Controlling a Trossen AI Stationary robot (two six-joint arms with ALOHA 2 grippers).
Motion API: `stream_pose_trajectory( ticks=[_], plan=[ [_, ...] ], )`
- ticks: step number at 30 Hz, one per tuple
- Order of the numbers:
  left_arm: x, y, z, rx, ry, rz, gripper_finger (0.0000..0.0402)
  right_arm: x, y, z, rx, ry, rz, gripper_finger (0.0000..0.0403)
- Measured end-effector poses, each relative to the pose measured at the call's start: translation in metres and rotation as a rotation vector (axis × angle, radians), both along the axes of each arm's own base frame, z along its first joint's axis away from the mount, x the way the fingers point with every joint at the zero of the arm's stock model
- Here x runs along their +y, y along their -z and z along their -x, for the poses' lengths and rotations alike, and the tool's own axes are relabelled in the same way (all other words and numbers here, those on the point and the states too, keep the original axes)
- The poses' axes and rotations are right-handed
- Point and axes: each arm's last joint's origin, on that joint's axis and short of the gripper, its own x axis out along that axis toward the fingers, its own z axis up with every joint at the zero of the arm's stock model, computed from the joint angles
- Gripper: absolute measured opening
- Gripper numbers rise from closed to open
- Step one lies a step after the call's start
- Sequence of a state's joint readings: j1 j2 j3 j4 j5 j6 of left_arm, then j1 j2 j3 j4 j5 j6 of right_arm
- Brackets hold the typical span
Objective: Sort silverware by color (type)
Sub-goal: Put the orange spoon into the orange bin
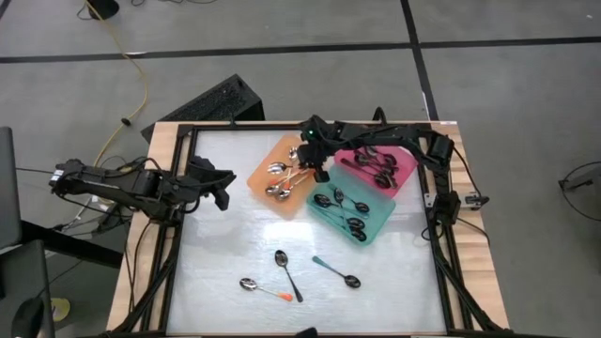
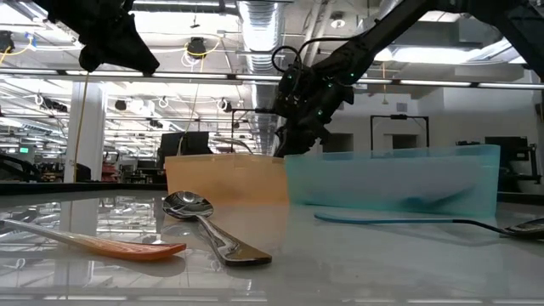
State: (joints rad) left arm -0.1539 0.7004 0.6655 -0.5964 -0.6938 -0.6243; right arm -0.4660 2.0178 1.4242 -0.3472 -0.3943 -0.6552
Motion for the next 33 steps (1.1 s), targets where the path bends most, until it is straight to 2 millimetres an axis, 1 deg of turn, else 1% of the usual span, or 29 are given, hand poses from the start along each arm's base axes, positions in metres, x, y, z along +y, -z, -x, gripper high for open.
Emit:
stream_pose_trajectory(
  ticks=[6, 16, 25, 33],
  plan=[
    [0.0, 0.0, 0.0, -0.003, -0.017, -0.012, 0.0076, -0.004, -0.001, 0.001, -0.013, 0.023, -0.005, 0.0012],
    [0.0, 0.0, 0.0, -0.011, -0.022, -0.003, 0.0076, -0.001, 0.014, 0.007, 0.009, 0.02, -0.013, 0.0013],
    [0.0, 0.0, 0.0, -0.014, -0.024, 0.001, 0.0076, 0.0, 0.012, 0.005, -0.013, 0.021, -0.006, 0.0014],
    [0.0, 0.0, 0.0, -0.014, -0.024, 0.0, 0.0076, -0.001, 0.011, 0.003, -0.032, 0.02, 0.004, 0.0043]
  ],
)
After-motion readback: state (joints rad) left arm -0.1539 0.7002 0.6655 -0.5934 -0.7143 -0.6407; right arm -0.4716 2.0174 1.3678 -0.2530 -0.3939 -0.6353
